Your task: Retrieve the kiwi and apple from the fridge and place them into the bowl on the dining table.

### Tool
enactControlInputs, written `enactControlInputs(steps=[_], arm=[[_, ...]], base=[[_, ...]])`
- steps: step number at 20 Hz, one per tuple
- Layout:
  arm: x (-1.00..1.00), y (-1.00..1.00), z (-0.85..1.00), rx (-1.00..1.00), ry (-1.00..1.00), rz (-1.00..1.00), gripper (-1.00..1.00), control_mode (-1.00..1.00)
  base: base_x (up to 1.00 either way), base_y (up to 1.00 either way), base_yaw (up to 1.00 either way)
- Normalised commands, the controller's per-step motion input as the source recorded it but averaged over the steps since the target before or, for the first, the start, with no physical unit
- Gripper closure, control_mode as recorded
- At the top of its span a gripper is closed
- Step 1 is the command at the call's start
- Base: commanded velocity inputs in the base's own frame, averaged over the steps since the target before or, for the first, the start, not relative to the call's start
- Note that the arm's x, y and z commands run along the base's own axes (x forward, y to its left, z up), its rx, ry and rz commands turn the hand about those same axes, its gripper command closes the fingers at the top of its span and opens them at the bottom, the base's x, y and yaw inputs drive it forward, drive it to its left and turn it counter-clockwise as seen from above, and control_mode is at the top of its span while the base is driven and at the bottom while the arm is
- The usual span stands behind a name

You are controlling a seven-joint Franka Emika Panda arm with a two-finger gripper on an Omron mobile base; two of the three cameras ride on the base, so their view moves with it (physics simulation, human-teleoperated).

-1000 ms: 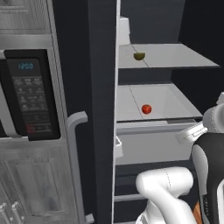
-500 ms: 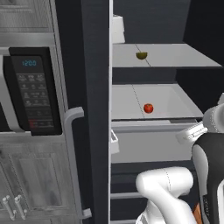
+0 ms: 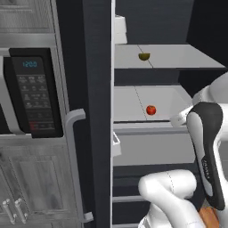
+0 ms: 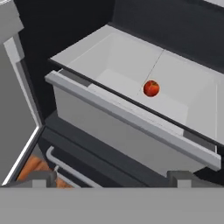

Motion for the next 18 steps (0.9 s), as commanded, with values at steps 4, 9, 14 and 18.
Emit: enactControlInputs(steps=[4, 9, 14, 18], arm=[[0.79, 0.0, 0.02, 0.02, 0.01, 0.01, -1.0, -1.0], [0.71, 0.0, 0.02, 0.0, 0.05, 0.0, -1.0, -1.0], [0.46, 0.0, 0.2, 0.0, 0.02, 0.0, -1.0, -1.0], [0.15, 0.0, 0.44, 0.0, 0.0, 0.0, -1.0, -1.0]], base=[[0.0, 0.0, 0.0], [0.0, 0.0, 0.0], [0.0, 0.0, 0.0], [0.0, 0.0, 0.0]])
